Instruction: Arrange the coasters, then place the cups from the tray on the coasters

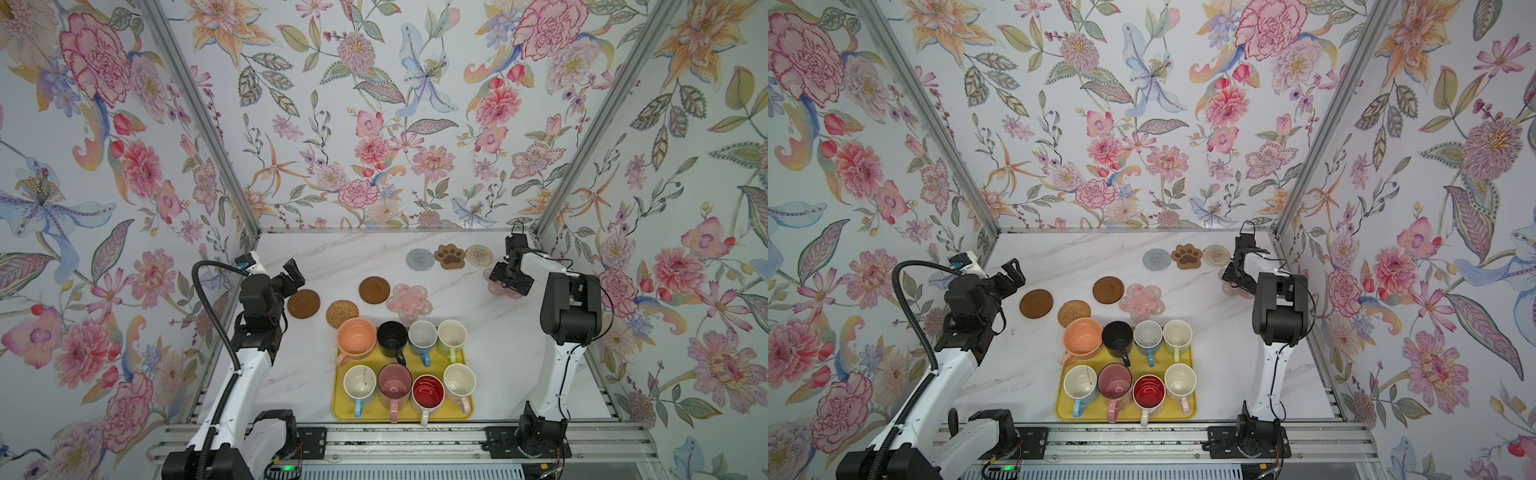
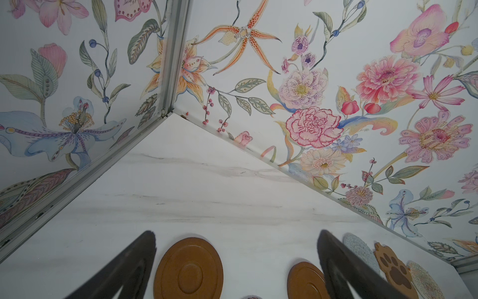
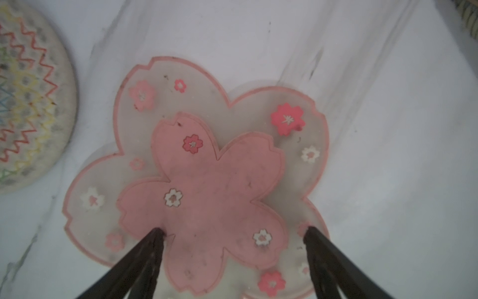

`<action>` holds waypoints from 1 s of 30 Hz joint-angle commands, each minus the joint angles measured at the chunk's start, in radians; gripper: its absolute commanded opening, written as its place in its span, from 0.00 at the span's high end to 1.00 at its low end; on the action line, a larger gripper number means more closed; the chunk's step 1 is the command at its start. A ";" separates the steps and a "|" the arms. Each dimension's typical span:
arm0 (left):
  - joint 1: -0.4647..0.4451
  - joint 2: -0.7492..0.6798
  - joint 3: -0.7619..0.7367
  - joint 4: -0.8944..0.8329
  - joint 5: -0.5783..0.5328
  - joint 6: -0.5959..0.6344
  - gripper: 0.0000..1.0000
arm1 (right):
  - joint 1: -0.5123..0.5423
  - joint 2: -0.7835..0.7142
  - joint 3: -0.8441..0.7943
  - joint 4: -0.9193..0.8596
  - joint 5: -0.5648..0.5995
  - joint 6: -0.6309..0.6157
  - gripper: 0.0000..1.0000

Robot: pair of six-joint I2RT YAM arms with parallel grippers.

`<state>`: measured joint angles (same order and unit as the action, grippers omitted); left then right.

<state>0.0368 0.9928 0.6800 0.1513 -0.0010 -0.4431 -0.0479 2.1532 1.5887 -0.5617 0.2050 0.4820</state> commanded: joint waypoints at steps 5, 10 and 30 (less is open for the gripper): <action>0.014 -0.011 -0.017 0.012 0.022 -0.008 0.01 | 0.038 -0.128 -0.076 -0.028 0.033 -0.013 0.13; 0.017 -0.013 -0.023 0.021 0.032 -0.014 0.01 | 0.102 -0.257 -0.247 0.001 0.028 0.060 0.11; 0.029 -0.023 -0.046 0.034 0.051 -0.030 0.01 | 0.145 -0.239 -0.368 0.111 -0.044 0.131 0.26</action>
<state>0.0536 0.9886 0.6418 0.1715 0.0357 -0.4686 0.1085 1.8812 1.1931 -0.4576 0.1642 0.6071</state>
